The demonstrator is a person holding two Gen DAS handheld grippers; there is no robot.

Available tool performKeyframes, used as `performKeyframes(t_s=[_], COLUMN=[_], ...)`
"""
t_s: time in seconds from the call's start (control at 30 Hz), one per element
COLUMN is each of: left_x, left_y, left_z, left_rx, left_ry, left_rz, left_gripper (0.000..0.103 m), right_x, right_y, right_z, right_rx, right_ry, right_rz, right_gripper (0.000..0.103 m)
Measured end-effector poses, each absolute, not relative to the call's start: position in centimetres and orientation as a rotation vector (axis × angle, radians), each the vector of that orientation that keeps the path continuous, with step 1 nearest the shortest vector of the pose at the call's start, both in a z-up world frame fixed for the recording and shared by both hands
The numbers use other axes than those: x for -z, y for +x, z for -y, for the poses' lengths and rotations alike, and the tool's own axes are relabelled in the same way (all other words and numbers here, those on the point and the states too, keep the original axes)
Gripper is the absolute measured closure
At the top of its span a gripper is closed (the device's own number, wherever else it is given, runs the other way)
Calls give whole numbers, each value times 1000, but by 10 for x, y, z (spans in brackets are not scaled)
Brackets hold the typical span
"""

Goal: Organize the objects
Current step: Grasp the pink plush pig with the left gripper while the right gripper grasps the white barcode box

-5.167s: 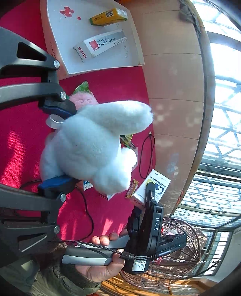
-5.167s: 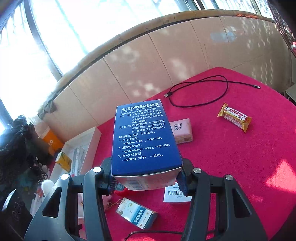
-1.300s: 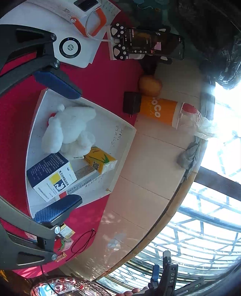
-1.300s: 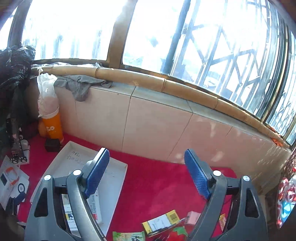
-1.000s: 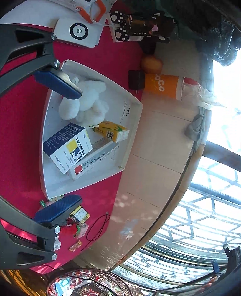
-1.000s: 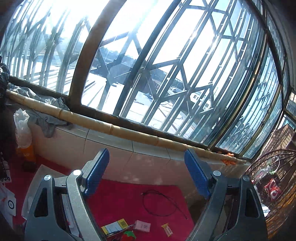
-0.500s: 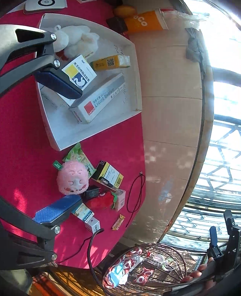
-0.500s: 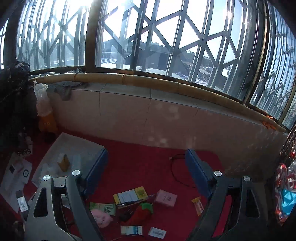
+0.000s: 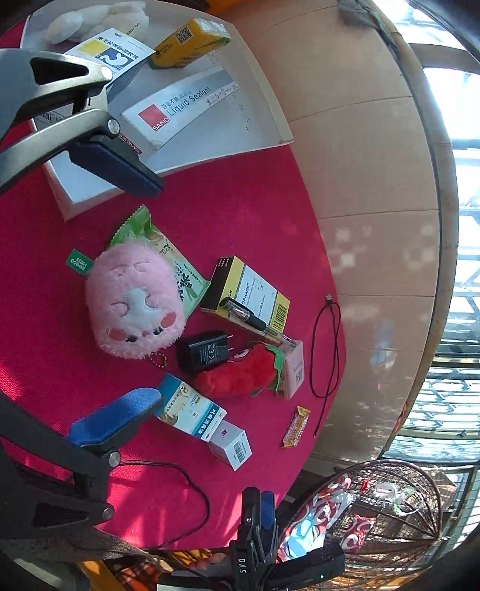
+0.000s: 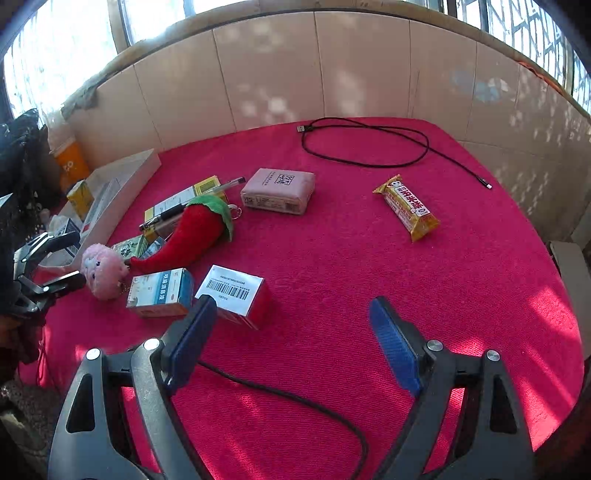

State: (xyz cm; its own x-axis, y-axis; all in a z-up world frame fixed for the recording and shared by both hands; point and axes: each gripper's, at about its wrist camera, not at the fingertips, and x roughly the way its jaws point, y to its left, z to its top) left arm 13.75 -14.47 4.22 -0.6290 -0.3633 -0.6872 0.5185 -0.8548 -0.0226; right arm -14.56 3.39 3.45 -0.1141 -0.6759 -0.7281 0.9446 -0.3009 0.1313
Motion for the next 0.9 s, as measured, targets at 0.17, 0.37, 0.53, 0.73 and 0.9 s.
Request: performKeyframes(t_s=[0.17,0.37,0.53,0.73,0.9], left_x=[-37,-34,-21,-21,-30], left_y=[125,114,108,114,124], left_z=[141,142,142,135,128], left_rx=[2429,2418,2361,2378,2403], left_ry=[989,1006,1052,1024,957], left_rz=[-268,-255,-252,-250,-288], left_gripper=[0,0,29,43,43], right_x=[-29,-4,8,7,4], right_y=[-118,-110,-110,-115,-119], right_z=[-4,24,27,19,8], right_rx=[1722,1782,1807,1816,1831], right_ry=[842,946,981,978,978], right_rz=[-422,-402,-404,-377,-315], right_gripper=[17,18,30,49,50])
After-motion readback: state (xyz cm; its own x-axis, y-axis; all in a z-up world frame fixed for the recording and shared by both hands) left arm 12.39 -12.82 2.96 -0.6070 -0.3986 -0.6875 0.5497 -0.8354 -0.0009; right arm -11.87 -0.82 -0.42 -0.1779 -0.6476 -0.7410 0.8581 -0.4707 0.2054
